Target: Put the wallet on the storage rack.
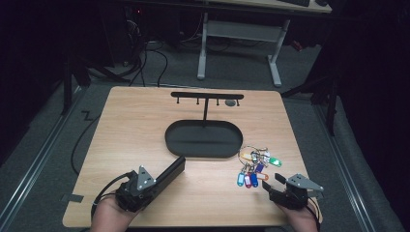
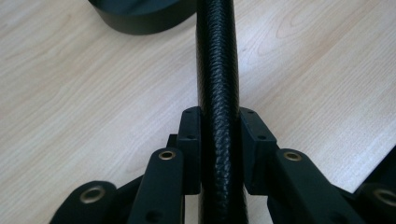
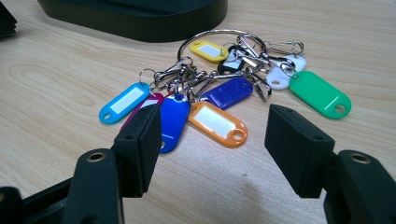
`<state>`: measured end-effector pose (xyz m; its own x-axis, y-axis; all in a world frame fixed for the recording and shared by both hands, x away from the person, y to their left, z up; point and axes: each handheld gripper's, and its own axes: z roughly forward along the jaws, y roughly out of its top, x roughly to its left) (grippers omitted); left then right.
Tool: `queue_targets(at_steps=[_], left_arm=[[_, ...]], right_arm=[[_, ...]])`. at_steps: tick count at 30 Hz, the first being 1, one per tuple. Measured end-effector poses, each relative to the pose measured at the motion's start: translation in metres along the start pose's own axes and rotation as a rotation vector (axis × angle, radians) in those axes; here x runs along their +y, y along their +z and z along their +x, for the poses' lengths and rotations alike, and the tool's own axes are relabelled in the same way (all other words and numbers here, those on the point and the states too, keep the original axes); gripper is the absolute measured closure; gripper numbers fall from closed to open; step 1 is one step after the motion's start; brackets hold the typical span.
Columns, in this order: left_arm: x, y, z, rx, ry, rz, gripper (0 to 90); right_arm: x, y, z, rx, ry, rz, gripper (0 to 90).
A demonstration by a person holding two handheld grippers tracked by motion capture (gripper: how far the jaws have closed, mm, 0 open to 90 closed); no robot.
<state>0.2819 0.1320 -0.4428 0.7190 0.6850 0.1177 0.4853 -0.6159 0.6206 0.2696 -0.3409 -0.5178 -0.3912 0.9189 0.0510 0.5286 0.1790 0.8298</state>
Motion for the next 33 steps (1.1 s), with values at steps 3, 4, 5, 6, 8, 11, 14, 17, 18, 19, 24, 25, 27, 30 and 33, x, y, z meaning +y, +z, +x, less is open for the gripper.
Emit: queue_targets(at_steps=[3,4,5,6,8,11,14,17,18,19,24,25,27,30,33], left_arm=[[0.001,0.000,0.004,-0.006,0.007,-0.015,73.1],[0.001,-0.001,0.005,-0.002,0.010,-0.018,73.1],[0.001,0.000,0.006,-0.001,0.017,-0.015,73.2],[0.002,0.000,0.006,0.008,0.032,-0.014,73.4],[0.003,0.000,0.006,0.029,0.069,-0.010,73.9],[0.008,-0.002,0.004,0.065,0.135,-0.023,74.3],[0.015,-0.006,0.003,0.091,0.190,-0.050,74.4],[0.023,-0.009,0.003,0.099,0.242,-0.072,74.3],[0.026,-0.008,0.003,0.108,0.259,-0.072,74.3],[0.029,-0.008,0.002,0.117,0.280,-0.074,74.3],[0.043,0.000,0.003,0.139,0.377,-0.089,74.2],[0.046,0.002,0.004,0.139,0.392,-0.093,74.1],[0.054,0.006,0.006,0.143,0.417,-0.097,74.1],[0.066,0.014,0.007,0.161,0.472,-0.098,74.1],[0.077,0.023,0.009,0.166,0.516,-0.098,74.1]], right_arm=[[0.000,0.000,0.000,0.000,0.000,-0.001,36.8],[0.000,0.000,0.000,0.000,0.000,-0.001,36.8],[0.000,0.000,0.000,0.001,0.001,-0.001,36.8],[0.000,0.000,0.000,0.001,0.001,0.000,36.8],[0.000,0.001,0.000,0.003,0.000,0.000,36.7],[0.000,0.001,0.000,0.003,0.001,0.001,36.7],[0.000,0.001,0.000,0.002,0.004,0.004,36.7],[0.000,0.001,0.000,0.002,0.003,0.005,36.8],[0.000,0.001,0.000,0.004,0.001,0.005,36.7],[-0.001,0.001,0.000,0.004,0.001,0.006,36.8],[-0.001,0.002,0.000,0.006,0.006,0.009,36.7],[-0.001,0.002,-0.001,0.006,0.006,0.009,36.8],[-0.001,0.002,-0.001,0.006,0.005,0.009,36.8],[-0.001,0.001,-0.001,0.005,0.003,0.008,36.8],[-0.002,0.001,-0.002,0.001,0.004,0.009,36.8]])
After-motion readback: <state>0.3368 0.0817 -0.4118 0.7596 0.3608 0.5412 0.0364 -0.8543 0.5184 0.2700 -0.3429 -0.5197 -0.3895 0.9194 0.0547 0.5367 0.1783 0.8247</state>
